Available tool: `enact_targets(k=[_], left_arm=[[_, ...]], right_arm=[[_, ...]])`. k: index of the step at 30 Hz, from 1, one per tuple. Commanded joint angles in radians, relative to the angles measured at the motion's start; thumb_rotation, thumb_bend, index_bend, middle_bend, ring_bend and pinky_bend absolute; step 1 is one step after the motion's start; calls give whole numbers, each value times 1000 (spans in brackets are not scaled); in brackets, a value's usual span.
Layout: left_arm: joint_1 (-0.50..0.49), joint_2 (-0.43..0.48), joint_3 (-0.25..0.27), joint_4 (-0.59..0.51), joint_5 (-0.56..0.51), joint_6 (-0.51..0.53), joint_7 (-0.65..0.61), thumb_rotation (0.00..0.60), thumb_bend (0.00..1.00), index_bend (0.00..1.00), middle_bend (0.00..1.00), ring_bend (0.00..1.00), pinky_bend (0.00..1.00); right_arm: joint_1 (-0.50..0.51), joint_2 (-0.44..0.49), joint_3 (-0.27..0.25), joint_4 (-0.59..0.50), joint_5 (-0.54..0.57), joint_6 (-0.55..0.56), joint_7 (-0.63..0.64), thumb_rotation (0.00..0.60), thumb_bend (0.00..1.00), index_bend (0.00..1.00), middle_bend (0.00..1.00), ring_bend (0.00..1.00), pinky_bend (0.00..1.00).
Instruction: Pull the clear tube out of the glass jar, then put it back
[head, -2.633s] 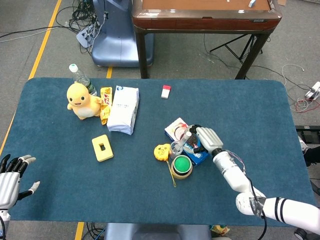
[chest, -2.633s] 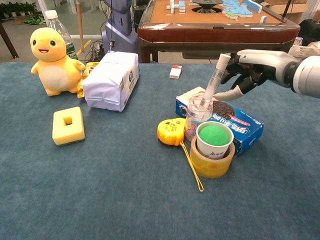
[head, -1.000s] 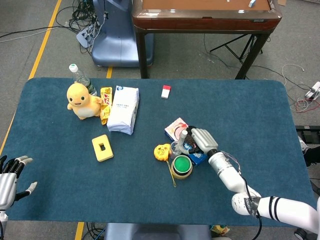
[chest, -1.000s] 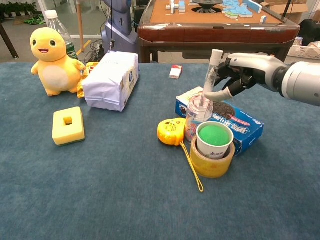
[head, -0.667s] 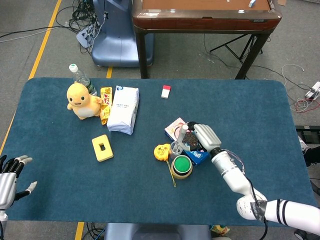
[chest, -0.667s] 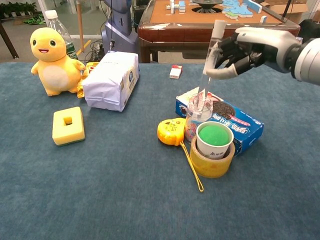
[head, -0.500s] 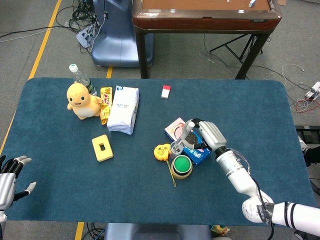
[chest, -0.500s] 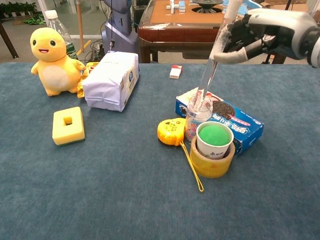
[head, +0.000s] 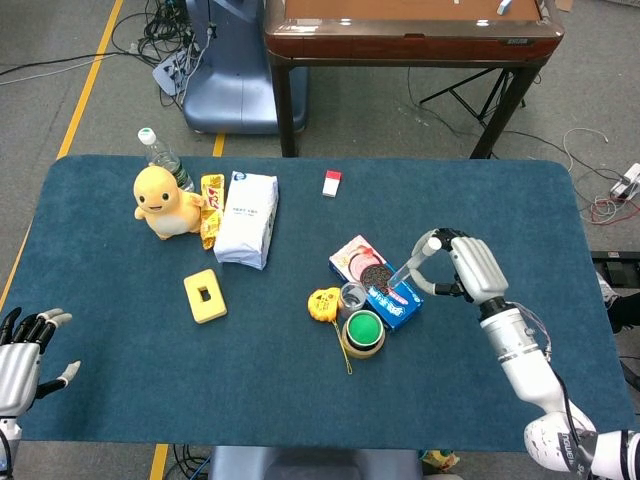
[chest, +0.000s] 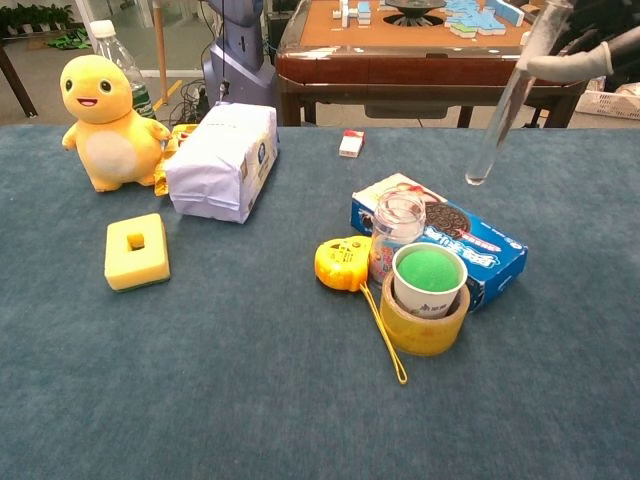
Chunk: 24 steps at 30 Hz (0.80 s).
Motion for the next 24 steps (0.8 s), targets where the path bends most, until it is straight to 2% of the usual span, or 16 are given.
enact_targets(k=[1,4,7,14,16,19,24], left_arm=[[-1,-1,0,-2,1,-1,3,600,244,247,200,160,21],[-5,-2,0,-5,2,-5,7,600,244,247,200,160,21],[-7,-2,0,-6,2,-7,9,600,244,247,200,160,21],[-5,-2,2,-6,0,-7,9,600,244,247,200,160,21],[-4,-1,3,-6,-1,-7,9,600,244,247,200,160,21],[-5,-2,4,-5,-2,-10,10,600,244,247,200,160,21],[-5,-6,4,-5,-5,-12,14,600,244,247,200,160,21]], right_arm=[[-33,-6,-45,39,-24,93,-162,600,590,617,429,296,261],[-45,-20,-61,58,-27,121,-223,600,589,620,429,296,260],[-54,-27,-64,49,-13,111,-197,600,590,620,429,296,260],[-78,-7,-23,-17,44,-28,161,600,590,620,433,296,260],[-82,-7,-22,-6,29,-38,198,600,590,620,435,296,260],[-82,-19,-36,38,-8,-19,157,600,589,620,436,296,261],[-80,-78,-63,148,-72,85,-51,600,590,620,436,296,260]])
